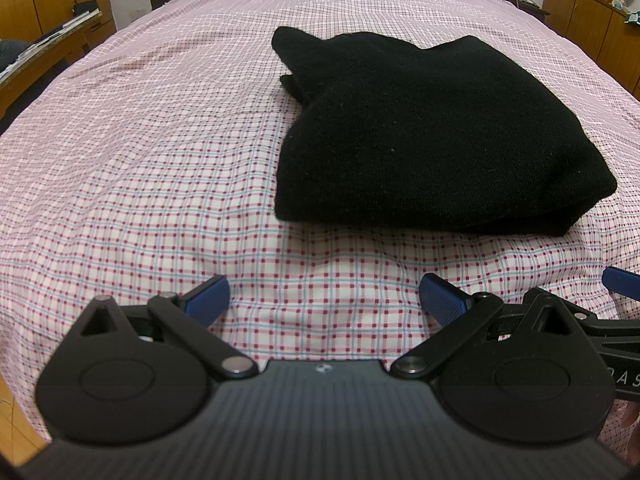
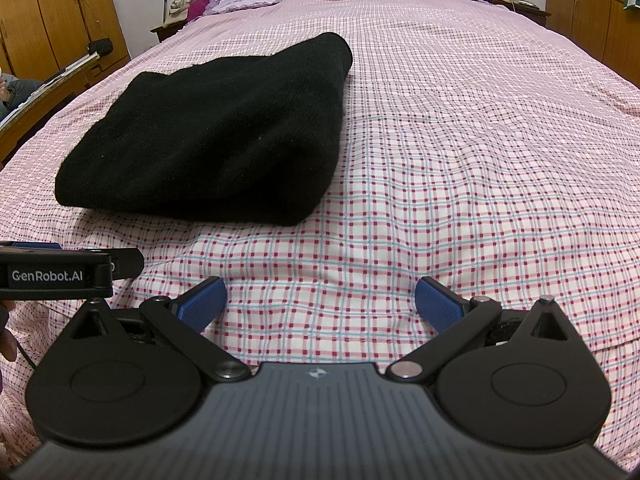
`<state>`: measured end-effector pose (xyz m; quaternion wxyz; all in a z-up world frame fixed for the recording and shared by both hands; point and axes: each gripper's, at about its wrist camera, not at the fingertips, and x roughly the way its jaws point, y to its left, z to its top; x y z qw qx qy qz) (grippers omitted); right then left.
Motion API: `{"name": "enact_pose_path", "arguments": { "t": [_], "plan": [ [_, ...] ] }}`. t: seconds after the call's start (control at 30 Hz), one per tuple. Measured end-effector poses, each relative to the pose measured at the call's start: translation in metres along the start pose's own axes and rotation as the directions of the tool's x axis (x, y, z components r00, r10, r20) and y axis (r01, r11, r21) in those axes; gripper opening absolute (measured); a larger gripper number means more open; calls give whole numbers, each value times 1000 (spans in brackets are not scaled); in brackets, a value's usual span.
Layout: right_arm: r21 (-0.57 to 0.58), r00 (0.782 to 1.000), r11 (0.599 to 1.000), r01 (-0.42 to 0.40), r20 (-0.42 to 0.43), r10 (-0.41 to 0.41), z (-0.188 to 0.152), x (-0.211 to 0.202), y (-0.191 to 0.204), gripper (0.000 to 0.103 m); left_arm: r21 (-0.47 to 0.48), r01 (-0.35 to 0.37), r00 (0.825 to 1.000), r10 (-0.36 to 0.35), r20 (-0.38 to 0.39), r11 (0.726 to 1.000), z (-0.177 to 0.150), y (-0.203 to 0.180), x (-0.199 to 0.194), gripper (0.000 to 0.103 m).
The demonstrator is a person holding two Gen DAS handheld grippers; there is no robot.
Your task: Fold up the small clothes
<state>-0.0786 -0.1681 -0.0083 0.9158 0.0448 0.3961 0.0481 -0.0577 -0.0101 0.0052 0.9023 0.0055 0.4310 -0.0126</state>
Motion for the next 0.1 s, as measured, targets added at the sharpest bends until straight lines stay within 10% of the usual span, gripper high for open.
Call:
{"name": "enact_pose_path", "arguments": {
  "t": [0.1],
  "plan": [
    [0,1000,1000,0,0,0,0,0,0,103,0,0,1000,0,1,1000,-1,0,0,103]
  ]
}}
